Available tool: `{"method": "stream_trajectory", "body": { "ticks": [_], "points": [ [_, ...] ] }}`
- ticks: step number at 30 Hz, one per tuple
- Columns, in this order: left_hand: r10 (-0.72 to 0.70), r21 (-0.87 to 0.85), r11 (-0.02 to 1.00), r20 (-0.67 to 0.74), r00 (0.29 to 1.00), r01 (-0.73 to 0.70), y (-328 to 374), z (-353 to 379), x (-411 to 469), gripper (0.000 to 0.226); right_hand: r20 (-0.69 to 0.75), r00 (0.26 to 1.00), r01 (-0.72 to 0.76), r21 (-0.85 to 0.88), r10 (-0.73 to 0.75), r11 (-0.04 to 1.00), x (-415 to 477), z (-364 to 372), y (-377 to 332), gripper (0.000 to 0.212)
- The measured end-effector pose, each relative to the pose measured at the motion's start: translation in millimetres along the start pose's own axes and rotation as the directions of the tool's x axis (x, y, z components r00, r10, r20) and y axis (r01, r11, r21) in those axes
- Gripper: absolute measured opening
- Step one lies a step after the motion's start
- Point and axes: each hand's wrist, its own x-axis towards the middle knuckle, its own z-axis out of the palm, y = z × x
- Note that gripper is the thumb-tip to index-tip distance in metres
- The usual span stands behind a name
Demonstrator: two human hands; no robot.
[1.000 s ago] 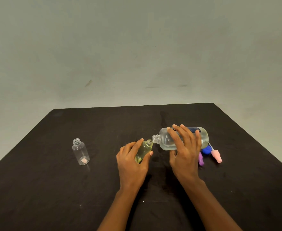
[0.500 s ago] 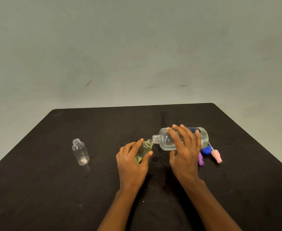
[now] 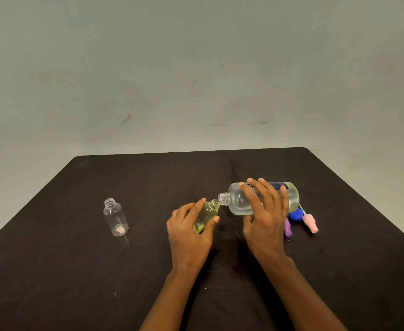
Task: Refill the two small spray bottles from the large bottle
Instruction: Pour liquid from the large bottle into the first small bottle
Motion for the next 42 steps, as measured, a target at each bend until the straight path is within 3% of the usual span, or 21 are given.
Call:
{"method": "stream_trajectory", "body": {
  "ticks": [42],
  "points": [
    [-0.002, -0.016, 1.000, -0.003, 1.000, 0.002, 0.0, -0.1, -0.2, 0.045, -0.005, 1.000, -0.003, 0.003, 0.003, 1.000, -1.0, 0.1, 0.6, 0.071]
  ]
}}
